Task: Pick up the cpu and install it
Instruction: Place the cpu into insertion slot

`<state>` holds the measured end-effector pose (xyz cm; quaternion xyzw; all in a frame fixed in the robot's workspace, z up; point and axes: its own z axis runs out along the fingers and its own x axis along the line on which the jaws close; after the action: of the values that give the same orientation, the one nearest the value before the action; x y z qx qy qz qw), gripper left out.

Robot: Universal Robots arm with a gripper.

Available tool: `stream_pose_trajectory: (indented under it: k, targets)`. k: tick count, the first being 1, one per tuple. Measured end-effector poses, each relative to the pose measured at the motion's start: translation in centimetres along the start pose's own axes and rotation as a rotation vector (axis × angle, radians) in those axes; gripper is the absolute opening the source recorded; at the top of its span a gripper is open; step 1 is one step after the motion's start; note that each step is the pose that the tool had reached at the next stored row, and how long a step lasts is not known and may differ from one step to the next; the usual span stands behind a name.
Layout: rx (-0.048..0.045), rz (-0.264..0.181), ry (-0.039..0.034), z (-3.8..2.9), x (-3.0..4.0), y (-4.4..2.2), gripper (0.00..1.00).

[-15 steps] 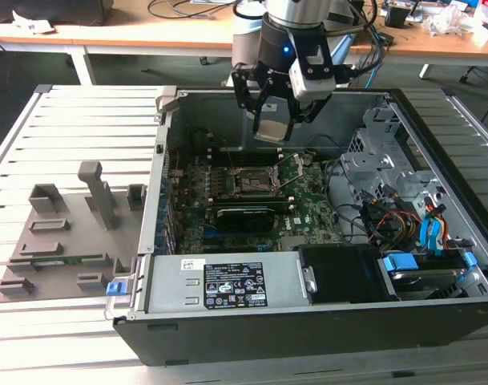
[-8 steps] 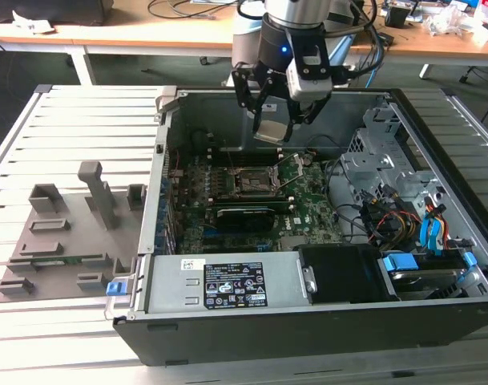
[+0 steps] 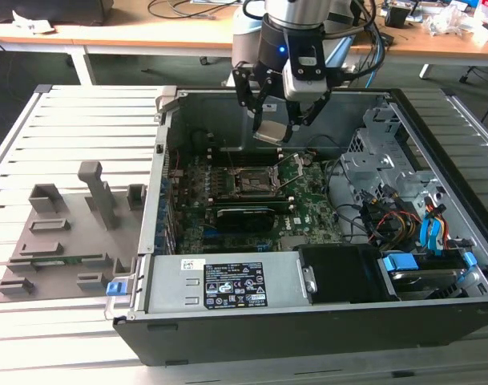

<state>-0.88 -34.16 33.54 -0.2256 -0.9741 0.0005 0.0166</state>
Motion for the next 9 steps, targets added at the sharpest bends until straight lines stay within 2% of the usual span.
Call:
stream_pose_trajectory:
  k: [7, 9]
  targets:
    - [-0.0006, 0.049, -0.0001, 0.01, 0.0, 0.0, 0.55]
    - [-0.001, 0.079, -0.0001, 0.03, 0.0, 0.0, 0.55]
